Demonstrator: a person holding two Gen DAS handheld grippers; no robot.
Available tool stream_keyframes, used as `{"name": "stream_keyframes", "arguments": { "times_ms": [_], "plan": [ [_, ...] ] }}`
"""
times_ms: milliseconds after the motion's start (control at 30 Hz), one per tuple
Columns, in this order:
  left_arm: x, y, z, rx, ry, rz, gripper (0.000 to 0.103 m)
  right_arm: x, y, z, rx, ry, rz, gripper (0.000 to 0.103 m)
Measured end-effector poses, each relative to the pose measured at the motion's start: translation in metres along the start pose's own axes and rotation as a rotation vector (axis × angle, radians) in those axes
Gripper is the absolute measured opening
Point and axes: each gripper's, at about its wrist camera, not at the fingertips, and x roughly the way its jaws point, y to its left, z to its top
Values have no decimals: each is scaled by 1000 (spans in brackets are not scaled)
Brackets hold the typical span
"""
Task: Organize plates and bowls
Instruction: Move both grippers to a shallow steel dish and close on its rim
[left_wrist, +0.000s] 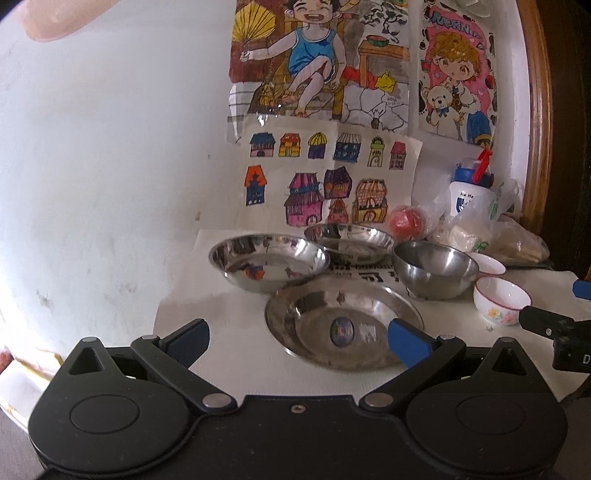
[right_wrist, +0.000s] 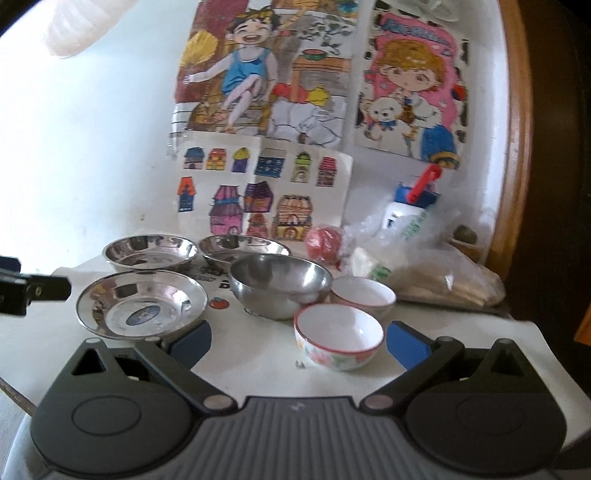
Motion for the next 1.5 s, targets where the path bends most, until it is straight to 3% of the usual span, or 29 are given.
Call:
{"name": "stream_keyframes", "arguments": {
  "times_ms": [333, 600, 933, 1167, 1367, 1500],
  "plan": [
    [29, 17, 44, 56, 7, -32, 102, 38, -5, 39, -83, 31, 157, 103],
    [90, 26, 98, 117, 33, -105, 102, 86, -17, 79, -119, 74, 227, 103],
    [201, 34, 150, 143, 161, -216, 102, 165, -25, 126, -128, 166, 273, 103],
    [256, 25, 165, 203, 215, -250, 102, 211, -27, 133, -116, 235, 269, 103],
    [311, 18, 172, 215, 327, -269, 102, 254, -25, 135, -86, 327, 299, 103],
    [343, 14, 173, 239, 397, -325, 102, 279, -27, 136, -48, 381, 323, 103]
  ]
}}
